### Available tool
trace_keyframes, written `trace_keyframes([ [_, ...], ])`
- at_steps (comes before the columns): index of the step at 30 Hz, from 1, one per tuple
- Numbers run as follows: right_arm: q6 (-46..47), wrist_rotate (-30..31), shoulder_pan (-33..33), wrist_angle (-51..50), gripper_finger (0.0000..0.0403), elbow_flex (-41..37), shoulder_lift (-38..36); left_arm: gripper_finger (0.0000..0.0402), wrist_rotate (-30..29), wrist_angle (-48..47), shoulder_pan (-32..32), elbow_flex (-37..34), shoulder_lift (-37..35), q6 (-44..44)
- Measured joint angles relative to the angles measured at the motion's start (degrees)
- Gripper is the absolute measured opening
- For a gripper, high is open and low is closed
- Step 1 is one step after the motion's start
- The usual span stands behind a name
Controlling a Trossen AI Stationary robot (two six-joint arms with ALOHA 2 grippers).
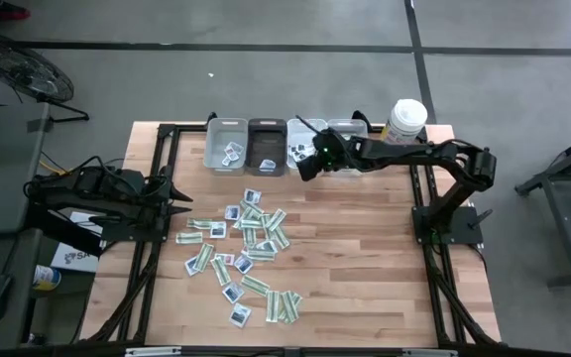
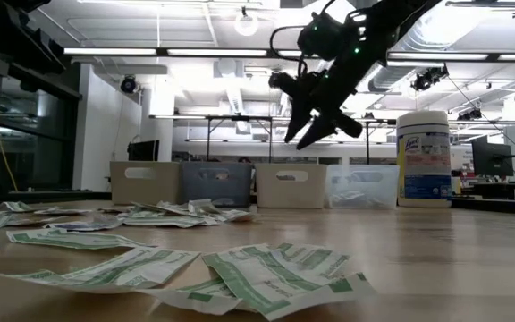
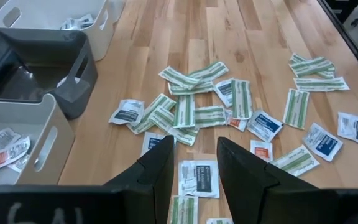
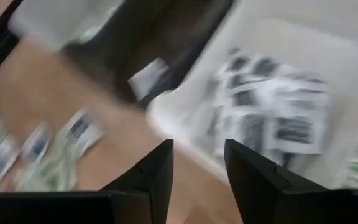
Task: Pick & Place First Aid Supplies
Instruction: Put the green bandage into the transparent bin
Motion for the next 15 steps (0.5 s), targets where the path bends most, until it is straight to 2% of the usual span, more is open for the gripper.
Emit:
trace_keyframes([
  [4,-6.7,-8.7,2.3,0.1,0.0138,0.0,-0.7,0.0119,1.7,0.0,0.0,0.0,0.0,0.0],
  [8,-8.0,-15.8,5.8,-0.1,0.0138,0.0,-0.9,0.0119,2.3,-0.4,0.0,0.0,0.0,0.0],
  [15,-4.8,-18.6,14.8,-1.4,0.0138,0.0,-0.9,0.0119,2.3,-0.4,0.0,0.0,0.0,0.0],
])
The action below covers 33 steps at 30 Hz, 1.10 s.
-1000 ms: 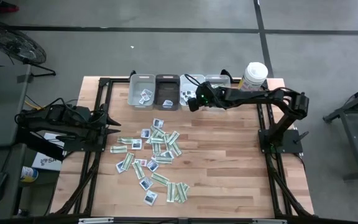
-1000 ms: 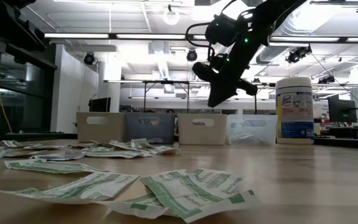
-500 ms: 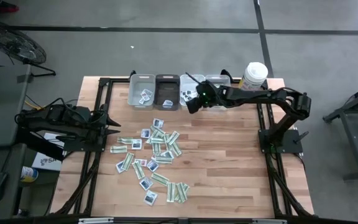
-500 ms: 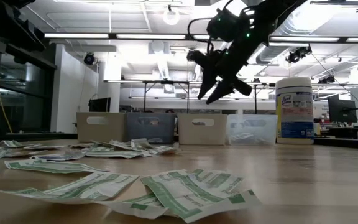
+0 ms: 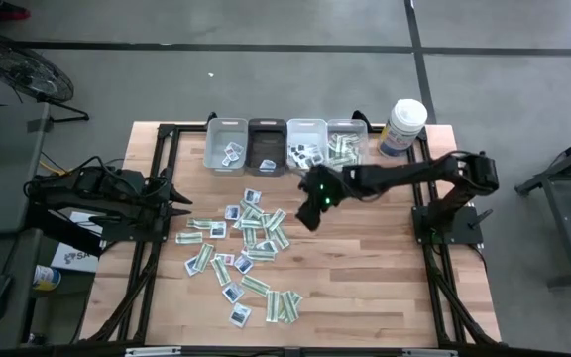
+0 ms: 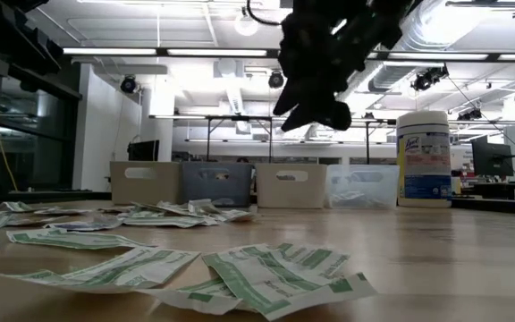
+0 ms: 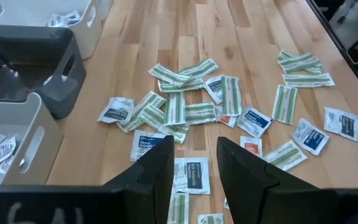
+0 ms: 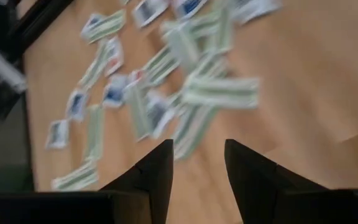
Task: Pick & Place First Aid Supplies
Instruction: Put the green bandage into the transparent bin
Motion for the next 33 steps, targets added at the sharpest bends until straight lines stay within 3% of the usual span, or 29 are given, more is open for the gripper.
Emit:
trace_keyframes([
  [11,16.3,-1.3,14.3,1.5,0.0138,-3.7,0.2,0.0119,0.0,0.0,0.0,0.0,0.0,0.1],
  [15,18.4,0.6,20.0,9.8,0.0138,-5.2,0.9,0.0119,-0.2,0.0,0.0,0.0,0.0,0.5],
  [20,11.3,6.0,27.1,17.5,0.0138,-3.9,4.9,0.0119,-0.3,0.0,0.0,0.0,0.0,0.5],
  [25,5.6,5.8,30.3,17.3,0.0138,1.5,11.1,0.0119,-0.3,0.0,0.0,0.0,0.0,0.5],
  [33,-8.8,7.9,30.7,3.3,0.0138,14.3,20.6,0.0119,-0.2,0.0,0.0,0.0,0.0,0.3],
])
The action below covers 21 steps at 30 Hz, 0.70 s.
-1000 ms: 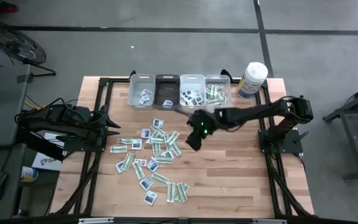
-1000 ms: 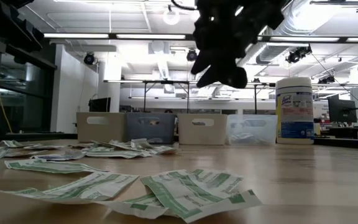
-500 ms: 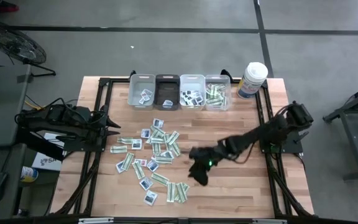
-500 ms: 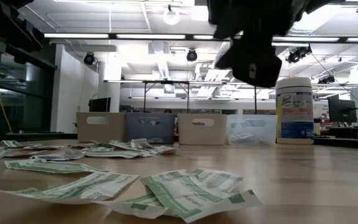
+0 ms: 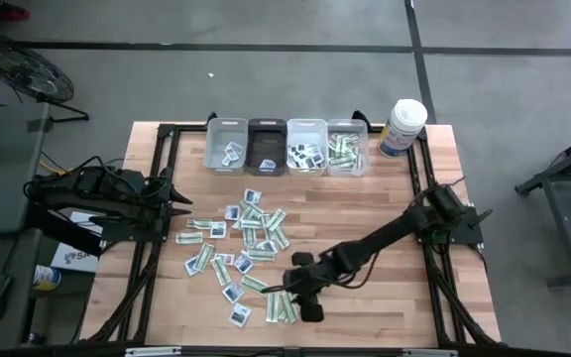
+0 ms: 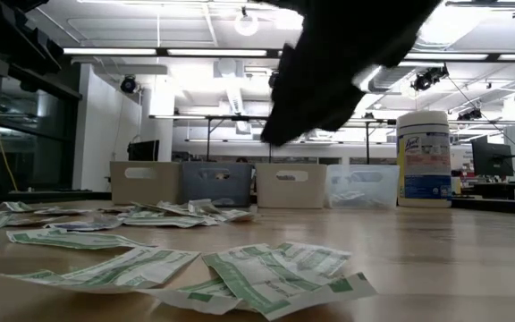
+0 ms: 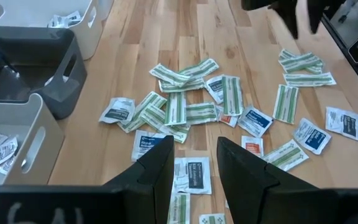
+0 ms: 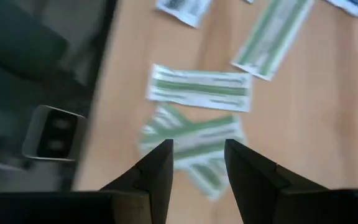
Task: Pick & Place First Aid Supplies
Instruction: Put the green bandage into the transparent bin
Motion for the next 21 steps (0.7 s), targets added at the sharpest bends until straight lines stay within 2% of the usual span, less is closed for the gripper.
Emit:
trace_keyframes([
  [5,-3.3,6.6,-0.5,-11.2,0.0138,4.9,1.9,0.0119,0.0,0.0,0.0,0.0,0.0,-0.2],
  [9,-7.3,6.1,-0.7,-14.5,0.0138,5.1,1.9,0.0119,0.0,0.0,0.0,0.0,0.0,-0.3],
  [14,-15.6,4.8,0.6,-13.5,0.0138,5.1,3.0,0.0119,0.0,0.0,0.0,0.0,0.0,-0.3],
  [21,-16.5,4.8,0.5,-6.7,0.0138,5.1,4.9,0.0119,0.1,0.0,0.0,0.0,0.0,-0.3],
])
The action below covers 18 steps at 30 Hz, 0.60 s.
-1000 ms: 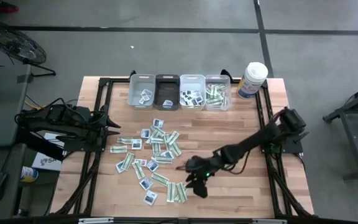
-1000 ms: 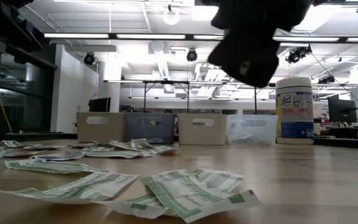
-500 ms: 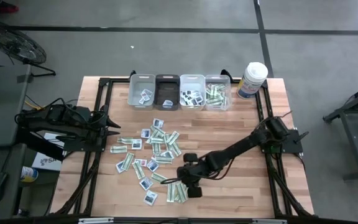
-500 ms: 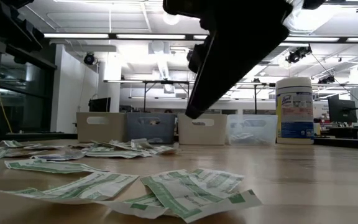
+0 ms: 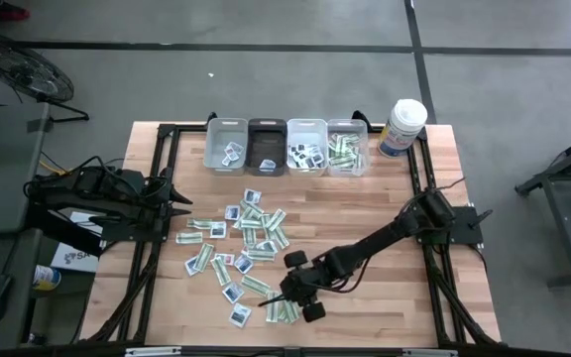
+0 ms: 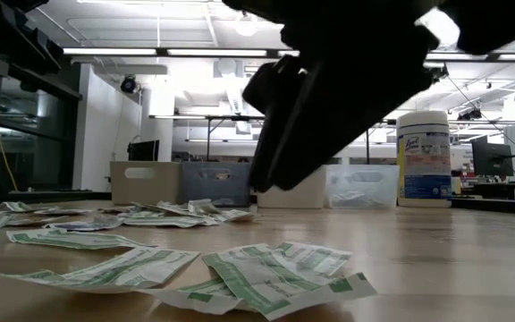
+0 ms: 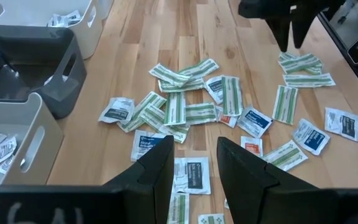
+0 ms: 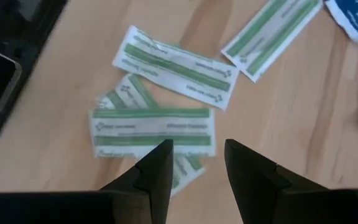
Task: Pick & Place First Aid Supplies
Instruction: Put the green bandage into the transparent bin
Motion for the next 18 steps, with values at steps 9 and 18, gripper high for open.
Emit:
trace_keyframes([
  [9,-6.5,0.8,1.5,2.8,0.0138,0.0,1.2,0.0119,-0.1,0.0,0.0,0.0,0.0,0.0],
  [18,-8.9,-0.9,1.5,4.6,0.0154,0.0,2.9,0.0119,-0.1,0.0,0.0,0.0,0.0,0.0],
])
